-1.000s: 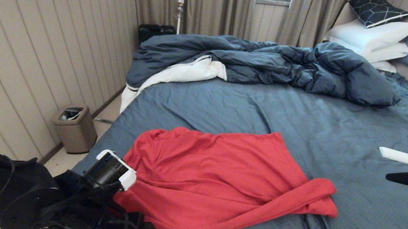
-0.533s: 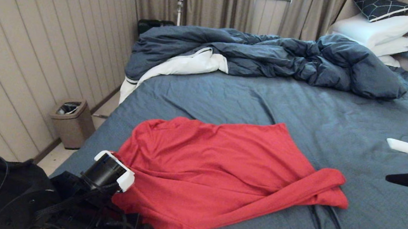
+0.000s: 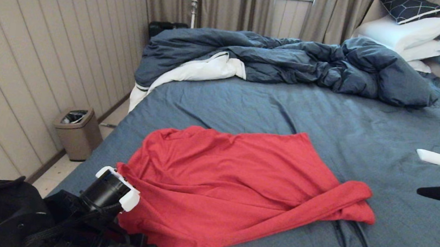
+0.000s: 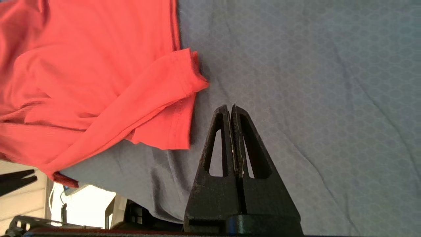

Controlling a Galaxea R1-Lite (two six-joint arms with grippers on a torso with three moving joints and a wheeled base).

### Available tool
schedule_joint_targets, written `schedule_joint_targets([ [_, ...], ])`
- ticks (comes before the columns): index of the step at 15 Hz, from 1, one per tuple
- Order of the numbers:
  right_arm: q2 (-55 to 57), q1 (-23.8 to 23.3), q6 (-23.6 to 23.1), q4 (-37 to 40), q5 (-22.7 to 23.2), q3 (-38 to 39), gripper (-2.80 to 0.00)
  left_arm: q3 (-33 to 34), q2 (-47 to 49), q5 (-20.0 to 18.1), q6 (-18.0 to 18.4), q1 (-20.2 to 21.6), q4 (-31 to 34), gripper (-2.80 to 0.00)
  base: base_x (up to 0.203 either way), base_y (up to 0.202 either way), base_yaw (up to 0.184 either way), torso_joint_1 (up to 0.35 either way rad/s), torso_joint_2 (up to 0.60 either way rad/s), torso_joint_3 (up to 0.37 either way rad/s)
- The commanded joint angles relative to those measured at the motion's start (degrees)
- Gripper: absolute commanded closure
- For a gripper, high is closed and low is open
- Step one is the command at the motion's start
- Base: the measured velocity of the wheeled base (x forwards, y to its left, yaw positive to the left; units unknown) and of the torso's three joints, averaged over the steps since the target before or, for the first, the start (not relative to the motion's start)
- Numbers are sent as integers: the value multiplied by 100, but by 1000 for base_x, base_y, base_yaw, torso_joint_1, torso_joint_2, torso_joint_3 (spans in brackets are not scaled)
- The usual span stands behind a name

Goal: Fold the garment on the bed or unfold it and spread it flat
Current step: Fold the red T-shirt

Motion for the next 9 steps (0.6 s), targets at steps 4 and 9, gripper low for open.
schedule_joint_targets([
  [4, 427, -131, -2, 39, -19, -23, 0, 43, 214, 512, 16, -5, -234, -280, 0, 0, 0, 0, 0, 0],
  [9, 383, -193, 92, 89, -30, -52, 0, 33, 316, 541, -25, -133, -620, -280, 0, 0, 0, 0, 0, 0],
])
